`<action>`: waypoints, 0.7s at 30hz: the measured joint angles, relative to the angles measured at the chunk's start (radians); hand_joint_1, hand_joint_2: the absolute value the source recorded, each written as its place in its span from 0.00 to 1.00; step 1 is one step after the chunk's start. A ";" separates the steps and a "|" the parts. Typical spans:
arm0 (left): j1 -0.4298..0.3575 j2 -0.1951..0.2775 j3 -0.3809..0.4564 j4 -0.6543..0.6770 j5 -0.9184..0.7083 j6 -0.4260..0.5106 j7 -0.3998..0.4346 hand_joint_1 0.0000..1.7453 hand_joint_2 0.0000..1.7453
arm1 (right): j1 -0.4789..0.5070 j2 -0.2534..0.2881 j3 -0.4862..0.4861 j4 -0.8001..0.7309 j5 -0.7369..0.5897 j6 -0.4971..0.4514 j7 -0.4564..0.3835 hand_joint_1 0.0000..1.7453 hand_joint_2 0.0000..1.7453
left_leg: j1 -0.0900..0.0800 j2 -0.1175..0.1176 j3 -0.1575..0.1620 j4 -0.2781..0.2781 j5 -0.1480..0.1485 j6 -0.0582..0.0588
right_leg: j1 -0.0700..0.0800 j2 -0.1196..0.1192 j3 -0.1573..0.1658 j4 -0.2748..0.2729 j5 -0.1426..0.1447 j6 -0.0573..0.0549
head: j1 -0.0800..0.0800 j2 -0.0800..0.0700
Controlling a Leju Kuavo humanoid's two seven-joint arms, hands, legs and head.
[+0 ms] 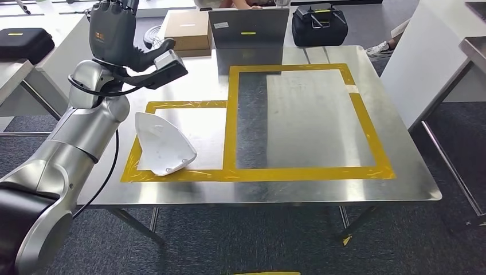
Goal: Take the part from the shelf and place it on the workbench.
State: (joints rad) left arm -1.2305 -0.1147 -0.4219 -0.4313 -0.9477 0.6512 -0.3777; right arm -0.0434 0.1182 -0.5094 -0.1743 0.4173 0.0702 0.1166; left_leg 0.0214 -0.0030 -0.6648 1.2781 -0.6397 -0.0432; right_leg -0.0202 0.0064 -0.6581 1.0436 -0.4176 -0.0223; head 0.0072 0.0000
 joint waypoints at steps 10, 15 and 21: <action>-0.009 0.000 -0.001 0.007 0.004 0.002 0.000 0.00 0.00 | 0.002 0.000 -0.009 0.000 0.000 0.000 -0.006 0.00 0.00 | -0.035 0.007 0.148 -0.253 0.117 0.058 | 0.013 -0.001 -0.035 -0.013 0.064 0.027 | -0.001 0.000; -0.009 -0.001 -0.001 0.011 0.003 0.006 0.004 0.00 0.00 | 0.003 -0.004 -0.009 0.000 0.000 0.000 -0.005 0.00 0.00 | -0.025 0.011 0.094 -0.267 0.183 0.078 | 0.008 -0.001 -0.104 0.201 -0.119 0.050 | 0.003 0.000; 0.002 0.000 -0.004 0.017 -0.006 0.016 0.018 0.00 0.00 | 0.000 -0.007 -0.009 0.000 0.000 -0.002 -0.003 0.00 0.00 | -0.017 0.013 0.005 -0.239 0.233 0.055 | 0.000 -0.001 0.064 0.070 -0.077 0.061 | 0.003 0.000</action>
State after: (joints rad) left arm -1.2281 -0.1147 -0.4259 -0.4141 -0.9536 0.6667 -0.3597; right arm -0.0436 0.1107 -0.5188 -0.1743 0.4175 0.0686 0.1138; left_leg 0.0041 0.0097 -0.6598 1.0391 -0.4065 0.0116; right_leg -0.0199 0.0051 -0.5941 1.1134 -0.4948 0.0389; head 0.0103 0.0000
